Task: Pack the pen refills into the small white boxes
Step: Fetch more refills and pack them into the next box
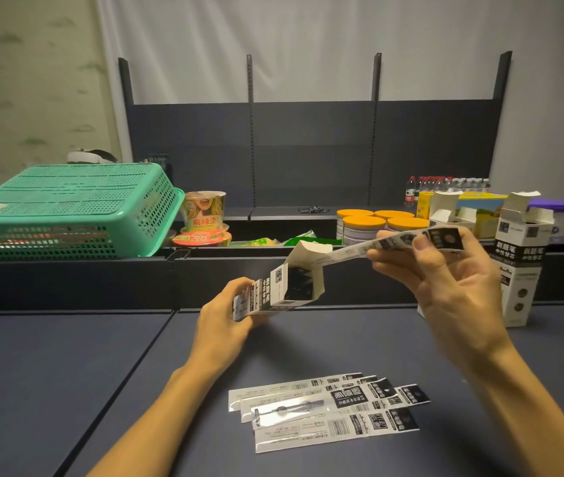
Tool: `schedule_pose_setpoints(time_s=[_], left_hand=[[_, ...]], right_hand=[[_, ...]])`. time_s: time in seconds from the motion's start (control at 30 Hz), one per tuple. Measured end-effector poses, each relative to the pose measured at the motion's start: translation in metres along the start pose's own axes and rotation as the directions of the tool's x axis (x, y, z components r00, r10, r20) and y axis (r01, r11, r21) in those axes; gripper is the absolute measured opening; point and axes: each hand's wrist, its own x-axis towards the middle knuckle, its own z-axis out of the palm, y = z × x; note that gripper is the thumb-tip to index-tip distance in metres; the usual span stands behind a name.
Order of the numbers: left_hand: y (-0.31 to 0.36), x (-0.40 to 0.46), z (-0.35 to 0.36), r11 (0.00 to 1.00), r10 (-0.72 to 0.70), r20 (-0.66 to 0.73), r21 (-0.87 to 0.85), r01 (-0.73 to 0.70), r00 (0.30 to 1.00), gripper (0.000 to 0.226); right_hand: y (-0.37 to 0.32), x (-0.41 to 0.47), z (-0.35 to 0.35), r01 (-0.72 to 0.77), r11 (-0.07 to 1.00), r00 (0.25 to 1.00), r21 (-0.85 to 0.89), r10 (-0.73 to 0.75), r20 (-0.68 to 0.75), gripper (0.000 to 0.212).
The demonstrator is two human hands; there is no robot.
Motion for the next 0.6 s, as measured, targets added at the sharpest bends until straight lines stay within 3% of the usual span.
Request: schedule_pose_setpoints(time_s=[0.23,0.37,0.6], left_hand=[[-0.001,0.000,0.003,1.000,0.025,0.024,0.014,-0.025,0.999,0.049],[0.001,-0.002,0.005,0.999,0.046,0.040,0.006,-0.046,0.998,0.049],[-0.003,-0.002,0.004,0.999,0.033,0.037,0.020,-0.034,0.999,0.050]], right_hand=[[0.021,-0.006,0.005,0.072,0.981,0.988,-0.179,-0.045,0.149,0.015],[0.040,-0.008,0.004,0.334,0.821,0.929,-0.462,-0.206,0.307,0.022],[0.050,-0.004,0.001,0.515,0.660,0.851,-0.546,-0.320,0.416,0.020]])
